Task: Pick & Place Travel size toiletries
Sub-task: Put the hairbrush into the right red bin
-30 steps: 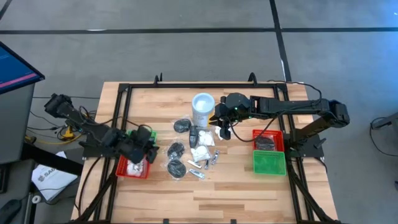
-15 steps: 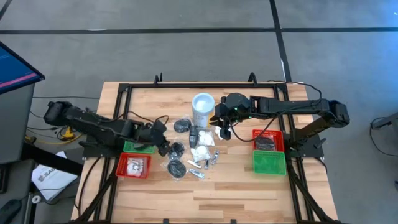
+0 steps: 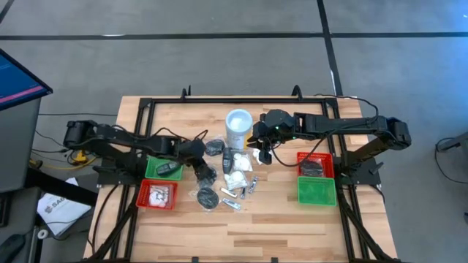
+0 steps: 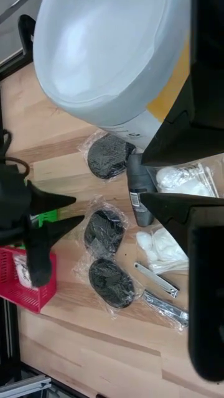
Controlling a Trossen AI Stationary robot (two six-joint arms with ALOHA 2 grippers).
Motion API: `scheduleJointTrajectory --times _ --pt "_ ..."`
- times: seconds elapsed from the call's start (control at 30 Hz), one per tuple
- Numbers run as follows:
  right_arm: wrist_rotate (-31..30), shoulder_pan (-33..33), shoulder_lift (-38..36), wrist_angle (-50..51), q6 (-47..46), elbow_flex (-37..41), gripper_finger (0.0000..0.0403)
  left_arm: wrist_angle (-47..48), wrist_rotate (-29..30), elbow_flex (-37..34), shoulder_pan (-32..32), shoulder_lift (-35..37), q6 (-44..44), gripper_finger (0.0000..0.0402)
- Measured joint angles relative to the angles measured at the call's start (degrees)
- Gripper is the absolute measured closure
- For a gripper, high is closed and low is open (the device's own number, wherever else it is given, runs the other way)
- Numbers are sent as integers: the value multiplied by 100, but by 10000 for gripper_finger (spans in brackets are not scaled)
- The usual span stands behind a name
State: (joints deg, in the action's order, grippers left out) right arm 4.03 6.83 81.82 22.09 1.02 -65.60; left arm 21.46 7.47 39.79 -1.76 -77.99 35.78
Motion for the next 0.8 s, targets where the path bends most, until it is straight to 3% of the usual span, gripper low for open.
scheduleJointTrajectory --times 0.23,0.8 --pt "0 0 0 -13 0 0 331 -270 -335 -4 -310 -331 -219 235" --pt "0 0 0 -24 -4 0 331 -502 -335 -4 -358 -1013 -259 235"
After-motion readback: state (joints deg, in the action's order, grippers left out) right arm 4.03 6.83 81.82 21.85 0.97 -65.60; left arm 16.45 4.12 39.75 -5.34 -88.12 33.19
